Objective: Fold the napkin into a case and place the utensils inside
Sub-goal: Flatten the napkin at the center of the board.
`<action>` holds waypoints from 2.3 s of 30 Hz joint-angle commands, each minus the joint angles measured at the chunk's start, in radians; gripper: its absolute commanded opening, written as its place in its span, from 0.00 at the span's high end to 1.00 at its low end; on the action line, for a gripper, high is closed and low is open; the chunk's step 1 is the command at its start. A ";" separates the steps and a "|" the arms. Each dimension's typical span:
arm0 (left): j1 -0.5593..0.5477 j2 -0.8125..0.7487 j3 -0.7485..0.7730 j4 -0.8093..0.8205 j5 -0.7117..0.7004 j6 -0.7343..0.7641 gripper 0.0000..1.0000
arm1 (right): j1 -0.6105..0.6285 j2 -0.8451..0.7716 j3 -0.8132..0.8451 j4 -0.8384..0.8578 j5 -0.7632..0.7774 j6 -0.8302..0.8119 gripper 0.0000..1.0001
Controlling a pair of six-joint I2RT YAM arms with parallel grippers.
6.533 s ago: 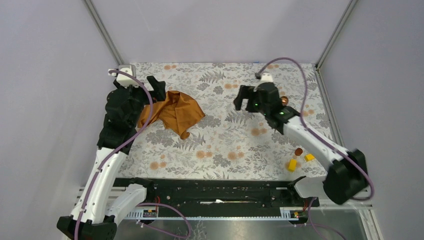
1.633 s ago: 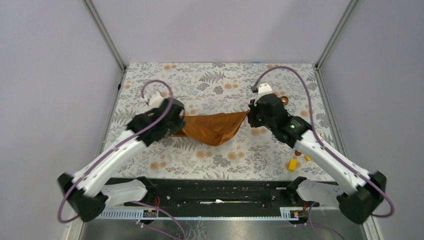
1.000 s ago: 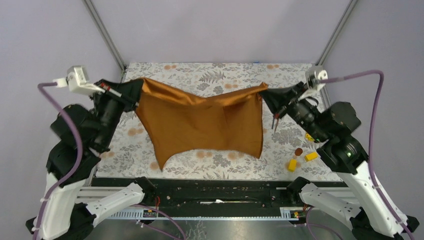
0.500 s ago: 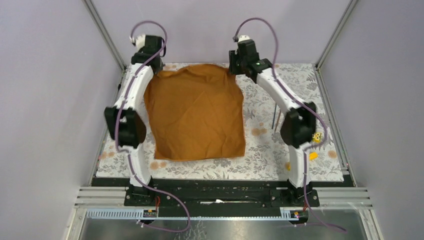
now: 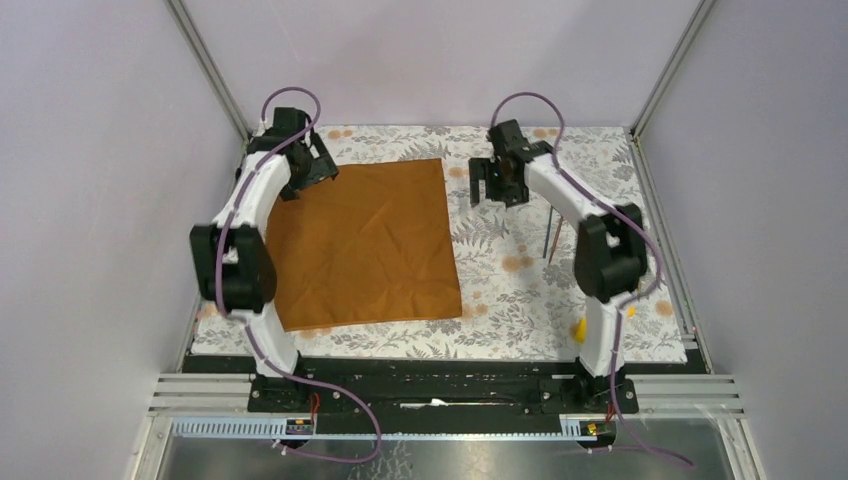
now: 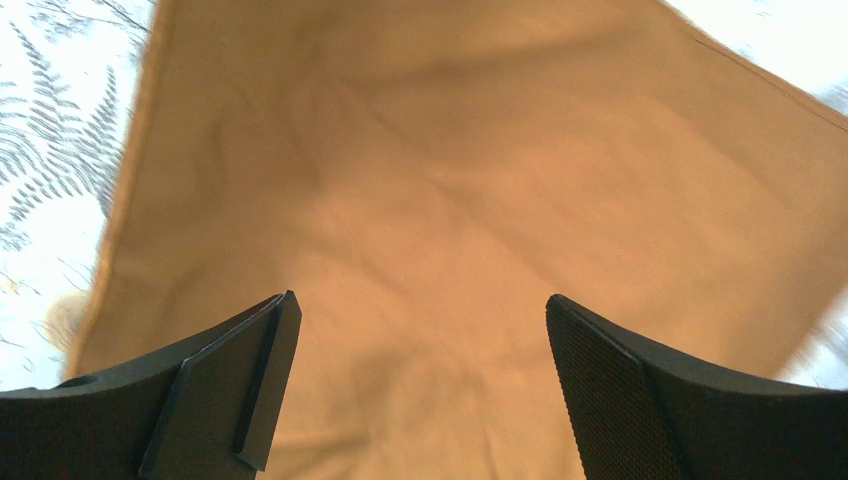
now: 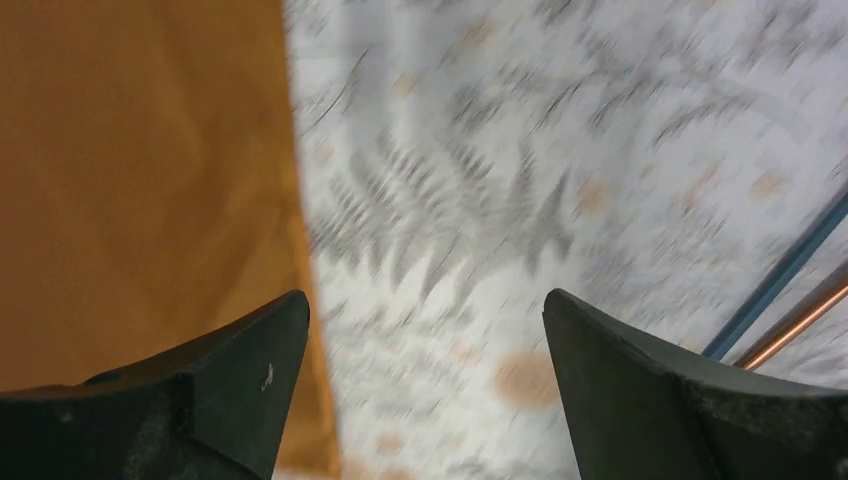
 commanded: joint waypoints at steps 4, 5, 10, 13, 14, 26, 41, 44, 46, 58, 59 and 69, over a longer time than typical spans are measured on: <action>-0.085 -0.310 -0.365 0.193 0.331 -0.013 0.01 | 0.101 -0.353 -0.392 0.224 -0.264 0.338 0.10; -0.111 -0.336 -0.415 0.204 0.332 -0.018 0.01 | 0.131 -0.373 -0.430 0.235 -0.229 0.377 0.11; -0.169 -0.536 -0.648 0.277 0.326 -0.057 0.01 | 0.268 -0.423 -0.626 0.378 -0.190 0.633 0.62; -0.169 -0.624 -0.705 0.266 0.272 -0.047 0.01 | 0.346 -0.360 -0.630 0.417 -0.152 0.657 0.64; -0.169 -0.639 -0.715 0.260 0.263 -0.041 0.01 | 0.358 -0.329 -0.621 0.418 -0.145 0.651 0.64; -0.159 -0.503 -0.748 0.362 0.187 -0.149 0.01 | 0.338 -0.244 -0.754 0.441 0.053 0.609 0.68; -0.276 0.045 -0.411 0.555 0.285 -0.281 0.01 | 0.142 -0.550 -1.160 0.473 0.182 0.707 0.64; -0.298 0.127 -0.344 0.564 0.329 -0.280 0.01 | 0.119 -0.632 -1.200 0.442 0.212 0.704 0.64; -0.314 0.184 -0.293 0.549 0.376 -0.276 0.01 | 0.119 -0.679 -1.210 0.426 0.233 0.695 0.64; -0.357 -0.183 -0.455 0.372 0.253 -0.154 0.01 | 0.119 -0.829 -1.050 0.242 0.164 0.408 0.26; -0.357 -0.254 -0.485 0.347 0.225 -0.143 0.01 | 0.121 -0.826 -1.020 0.191 0.143 0.409 0.24; -0.270 -0.687 -0.755 0.056 0.020 -0.278 0.05 | 0.130 -0.785 -0.967 -0.108 0.156 0.685 0.30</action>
